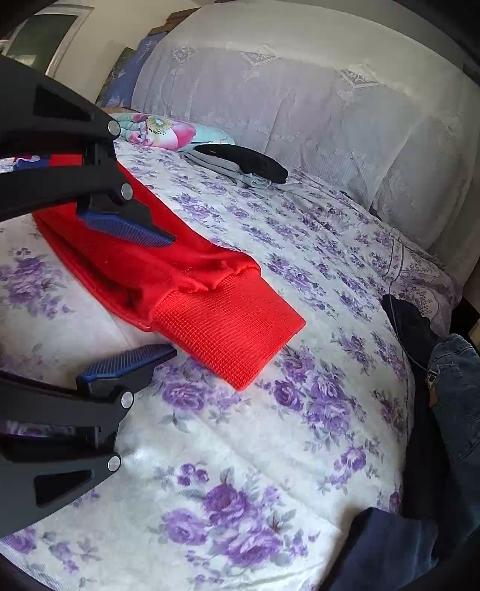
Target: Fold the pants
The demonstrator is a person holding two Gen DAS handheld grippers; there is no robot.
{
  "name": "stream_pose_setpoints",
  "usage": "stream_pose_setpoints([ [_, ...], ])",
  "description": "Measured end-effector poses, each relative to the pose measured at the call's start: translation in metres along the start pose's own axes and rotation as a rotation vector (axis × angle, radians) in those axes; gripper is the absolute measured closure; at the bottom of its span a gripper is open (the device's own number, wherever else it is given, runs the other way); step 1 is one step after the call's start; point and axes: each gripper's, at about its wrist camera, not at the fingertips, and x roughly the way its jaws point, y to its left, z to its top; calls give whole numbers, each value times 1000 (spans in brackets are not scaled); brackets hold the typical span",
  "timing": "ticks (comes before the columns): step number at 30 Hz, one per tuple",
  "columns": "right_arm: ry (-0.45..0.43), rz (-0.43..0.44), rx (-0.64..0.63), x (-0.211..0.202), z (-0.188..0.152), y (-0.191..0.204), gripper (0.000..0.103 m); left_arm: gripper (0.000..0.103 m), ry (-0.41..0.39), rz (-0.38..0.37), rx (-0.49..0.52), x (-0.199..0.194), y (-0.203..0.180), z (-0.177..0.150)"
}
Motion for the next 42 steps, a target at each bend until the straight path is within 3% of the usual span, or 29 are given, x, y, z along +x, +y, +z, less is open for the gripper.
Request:
stream_pose_setpoints([
  [2,1,10,7,3,1,-2,50,4,4,10,1,-3,-2,1],
  [4,-3,3,3,5,1,-4,61,5,14,2,-7,-12,-10,3],
  [7,-19,10,-5,4,-2,-8,70,5,-31,-114,-13,-38,-38,7],
  [10,-35,10,-20,3,-4,-7,72,5,-62,-268,0,-54,-89,11],
  [14,-61,-2,-59,2,-8,-5,74,5,-3,-356,9,-34,-150,10],
  [15,-66,-5,-66,1,-9,-4,75,4,42,-353,10,-19,-165,7],
  [18,-77,-19,-75,1,-11,-4,78,4,-25,-213,85,-17,-188,-1],
  [21,-94,-54,-99,1,-12,2,79,4,-15,-263,55,-15,-181,1],
  [25,-111,-161,-179,-2,-14,24,81,4,-25,-251,68,-15,-184,1],
  [29,-213,-295,-428,-16,-30,82,82,4,-36,-284,44,-18,-178,-4],
  [32,-276,-413,-700,-15,-57,136,82,4,-28,-378,-3,-28,-161,-4],
  [34,-309,-490,-889,-8,-82,168,82,4,-67,-423,-29,-47,-138,-5],
  [38,-351,-614,-1284,23,-149,216,82,4,-225,-313,-62,-80,-77,-11],
  [42,-336,-686,-1604,65,-215,238,82,4,-228,-235,-176,-76,-18,-21],
])
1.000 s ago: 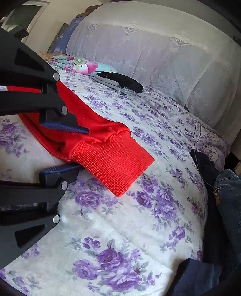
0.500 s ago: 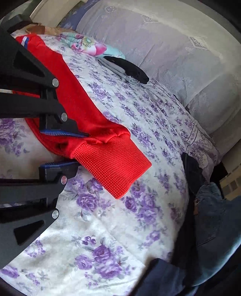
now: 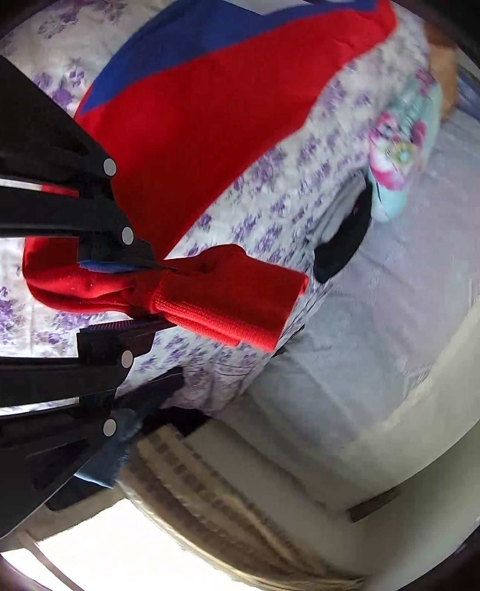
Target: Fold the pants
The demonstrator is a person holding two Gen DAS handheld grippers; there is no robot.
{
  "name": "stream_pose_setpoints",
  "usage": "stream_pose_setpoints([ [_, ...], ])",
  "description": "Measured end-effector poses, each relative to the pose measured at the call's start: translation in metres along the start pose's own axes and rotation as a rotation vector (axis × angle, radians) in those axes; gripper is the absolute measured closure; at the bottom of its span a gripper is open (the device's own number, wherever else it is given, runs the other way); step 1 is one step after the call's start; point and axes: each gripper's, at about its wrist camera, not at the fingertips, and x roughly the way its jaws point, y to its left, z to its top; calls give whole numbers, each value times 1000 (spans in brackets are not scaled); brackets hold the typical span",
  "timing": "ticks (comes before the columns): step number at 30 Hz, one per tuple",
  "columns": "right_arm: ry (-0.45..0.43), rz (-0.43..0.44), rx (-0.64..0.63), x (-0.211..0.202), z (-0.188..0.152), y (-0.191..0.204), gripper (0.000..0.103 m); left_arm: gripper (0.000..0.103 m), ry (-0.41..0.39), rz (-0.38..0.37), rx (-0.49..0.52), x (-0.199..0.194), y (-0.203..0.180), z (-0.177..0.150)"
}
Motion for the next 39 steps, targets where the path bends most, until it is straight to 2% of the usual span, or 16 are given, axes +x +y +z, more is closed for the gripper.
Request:
stream_pose_setpoints([
  [5,7,60,-230,-3,13,63,82,4,10,17,-114,3,44,-12],
  [8,15,88,-292,-7,14,72,79,4,26,-2,-128,8,51,-16],
  [11,33,152,-327,-13,15,71,68,4,23,-10,-115,10,48,-17],
  [14,56,308,-296,-23,22,56,60,4,24,-18,-112,10,47,-19],
  [15,57,382,-260,-28,26,45,53,4,22,-22,-114,10,48,-20],
  [16,55,456,-211,-33,29,34,49,4,21,-24,-116,10,48,-19],
  [18,47,588,-73,-38,38,7,49,4,21,-22,-116,10,48,-19],
  [20,44,619,12,-33,44,-7,50,4,23,-15,-111,11,48,-20],
  [22,48,577,26,-24,46,-9,53,4,26,-7,-107,11,47,-19],
  [25,80,588,53,-5,46,-6,70,4,29,-3,-107,11,47,-20],
  [27,99,632,98,6,43,-8,72,4,32,1,-107,12,47,-20],
  [32,99,603,89,16,36,4,75,4,36,17,-98,15,45,-20],
  [33,93,601,88,17,35,3,87,4,36,19,-96,15,45,-20],
  [34,86,588,99,15,36,0,93,4,37,20,-96,15,45,-20],
  [37,24,591,160,-1,40,-17,95,4,37,21,-96,15,45,-20],
  [39,-1,595,142,-11,41,-14,95,4,38,24,-93,16,44,-20],
])
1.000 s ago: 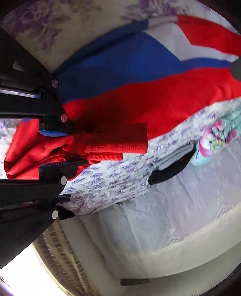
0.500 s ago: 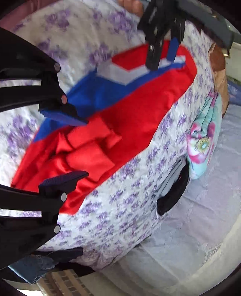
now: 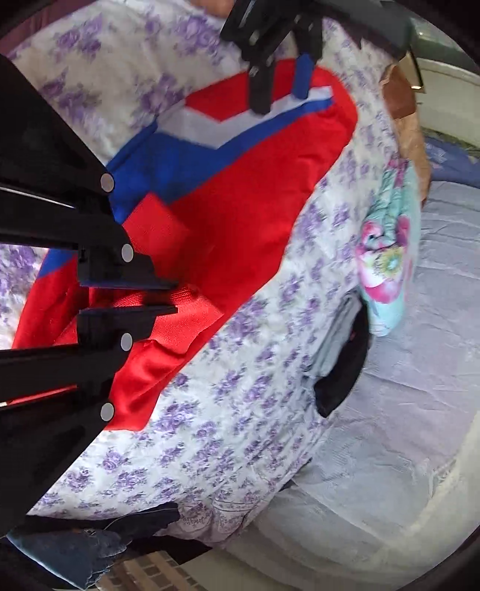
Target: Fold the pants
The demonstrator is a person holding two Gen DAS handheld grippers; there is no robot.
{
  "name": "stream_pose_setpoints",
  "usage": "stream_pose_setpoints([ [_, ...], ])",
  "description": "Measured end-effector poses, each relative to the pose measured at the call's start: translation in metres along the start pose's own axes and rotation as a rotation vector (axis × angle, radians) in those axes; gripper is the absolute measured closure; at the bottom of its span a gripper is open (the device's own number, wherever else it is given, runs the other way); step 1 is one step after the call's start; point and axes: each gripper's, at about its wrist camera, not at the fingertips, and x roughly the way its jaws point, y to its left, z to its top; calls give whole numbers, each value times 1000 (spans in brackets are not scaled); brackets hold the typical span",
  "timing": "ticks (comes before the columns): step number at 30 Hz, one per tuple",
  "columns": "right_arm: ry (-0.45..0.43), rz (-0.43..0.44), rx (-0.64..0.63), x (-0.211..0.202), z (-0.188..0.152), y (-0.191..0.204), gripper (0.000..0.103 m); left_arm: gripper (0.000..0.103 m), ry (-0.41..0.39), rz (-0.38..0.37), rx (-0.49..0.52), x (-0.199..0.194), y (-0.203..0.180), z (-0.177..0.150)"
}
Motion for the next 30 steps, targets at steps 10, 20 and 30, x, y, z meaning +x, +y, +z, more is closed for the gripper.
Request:
stream_pose_setpoints([
  [10,37,115,44,22,-22,21,58,4,4,15,9,1,-1,0],
  [20,-177,279,754,-12,-61,-140,79,20,-99,-103,150,-28,-63,32],
  [30,88,260,852,95,-93,-145,86,63,246,-275,188,98,-154,43],
])
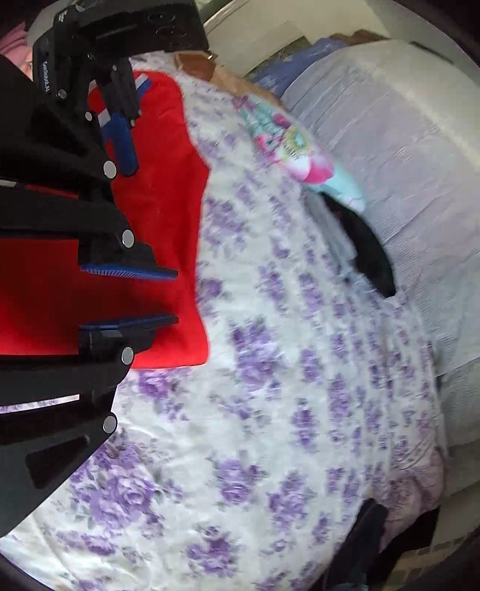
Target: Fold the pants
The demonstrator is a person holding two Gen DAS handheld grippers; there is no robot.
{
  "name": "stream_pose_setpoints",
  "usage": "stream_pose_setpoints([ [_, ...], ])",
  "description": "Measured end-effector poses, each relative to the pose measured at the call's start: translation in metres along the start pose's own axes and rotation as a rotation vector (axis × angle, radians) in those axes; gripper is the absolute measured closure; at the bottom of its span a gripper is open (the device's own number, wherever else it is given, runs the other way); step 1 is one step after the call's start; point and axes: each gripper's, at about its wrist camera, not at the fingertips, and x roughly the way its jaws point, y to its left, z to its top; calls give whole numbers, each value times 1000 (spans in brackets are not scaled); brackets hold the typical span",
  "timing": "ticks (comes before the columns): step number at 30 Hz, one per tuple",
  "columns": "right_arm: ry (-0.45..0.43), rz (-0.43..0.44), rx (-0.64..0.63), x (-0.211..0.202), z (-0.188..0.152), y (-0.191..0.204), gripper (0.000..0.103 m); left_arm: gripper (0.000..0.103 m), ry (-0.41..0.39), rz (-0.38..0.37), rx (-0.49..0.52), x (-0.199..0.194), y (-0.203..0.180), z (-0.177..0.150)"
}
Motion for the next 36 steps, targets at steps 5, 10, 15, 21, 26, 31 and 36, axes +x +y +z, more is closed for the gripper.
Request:
stream_pose_setpoints([
  [5,-97,94,57,-46,-12,-6,83,63,-35,25,43,-4,-6,-7],
  [10,-162,66,14,-89,-58,5,83,63,-59,30,46,-4,-6,-10],
  [15,-137,22,85,-72,-90,-13,87,62,-71,44,70,-3,-9,-11],
  [21,-125,-66,-1,-73,-96,11,60,62,-81,57,81,-4,-11,-14],
  [26,-185,-36,13,-92,-81,24,59,58,-110,86,101,-11,-14,-17],
  [31,-146,-47,50,-53,-56,16,40,55,-127,118,115,-11,-17,-21],
  [36,-211,149,157,-53,-67,-12,30,52,-132,126,111,-13,-16,-22],
])
